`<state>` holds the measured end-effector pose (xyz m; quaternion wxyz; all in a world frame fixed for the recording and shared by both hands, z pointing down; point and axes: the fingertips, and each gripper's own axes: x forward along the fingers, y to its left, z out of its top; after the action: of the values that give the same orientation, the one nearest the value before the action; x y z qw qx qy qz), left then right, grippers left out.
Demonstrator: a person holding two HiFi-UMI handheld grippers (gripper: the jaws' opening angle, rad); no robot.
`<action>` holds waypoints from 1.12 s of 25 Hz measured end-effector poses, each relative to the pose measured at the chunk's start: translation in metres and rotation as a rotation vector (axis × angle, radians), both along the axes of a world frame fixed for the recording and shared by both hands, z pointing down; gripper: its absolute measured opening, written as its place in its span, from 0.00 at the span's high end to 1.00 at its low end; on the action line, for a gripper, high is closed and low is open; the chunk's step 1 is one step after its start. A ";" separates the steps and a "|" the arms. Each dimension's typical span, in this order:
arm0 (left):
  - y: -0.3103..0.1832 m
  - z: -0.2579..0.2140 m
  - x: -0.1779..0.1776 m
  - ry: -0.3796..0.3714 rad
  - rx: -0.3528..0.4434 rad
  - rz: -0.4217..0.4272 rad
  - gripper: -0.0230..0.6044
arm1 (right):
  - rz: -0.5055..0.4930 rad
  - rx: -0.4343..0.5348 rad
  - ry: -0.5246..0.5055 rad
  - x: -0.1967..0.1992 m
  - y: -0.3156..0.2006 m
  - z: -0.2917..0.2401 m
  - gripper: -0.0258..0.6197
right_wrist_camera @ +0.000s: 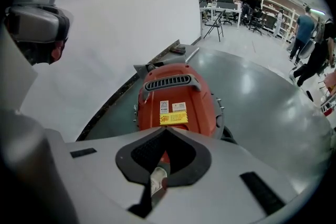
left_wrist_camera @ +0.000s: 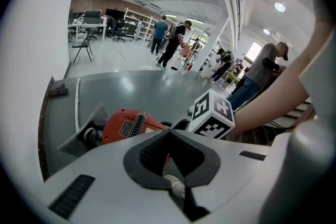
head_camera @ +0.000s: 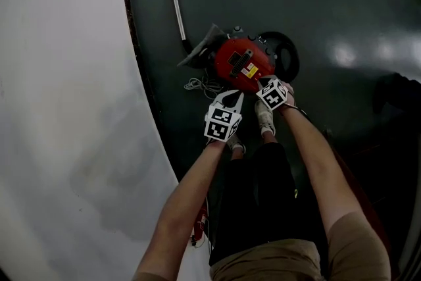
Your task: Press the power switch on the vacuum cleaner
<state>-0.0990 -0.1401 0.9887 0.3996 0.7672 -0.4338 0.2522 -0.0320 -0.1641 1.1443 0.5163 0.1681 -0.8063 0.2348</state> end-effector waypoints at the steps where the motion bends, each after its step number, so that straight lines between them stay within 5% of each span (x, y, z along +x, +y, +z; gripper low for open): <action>1: 0.001 0.002 0.002 0.006 -0.003 -0.001 0.96 | -0.003 -0.004 0.007 -0.002 0.001 0.004 0.95; 19: 0.006 0.021 -0.007 0.010 -0.012 -0.043 0.96 | -0.075 -0.042 0.089 -0.017 0.014 0.046 0.95; 28: 0.020 0.022 -0.004 -0.030 0.006 -0.021 0.96 | -0.111 0.081 0.129 -0.018 0.018 0.054 0.95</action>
<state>-0.1030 -0.1201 1.0112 0.3934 0.7598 -0.4484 0.2585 -0.0497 -0.1458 1.1982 0.5722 0.1588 -0.7882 0.1617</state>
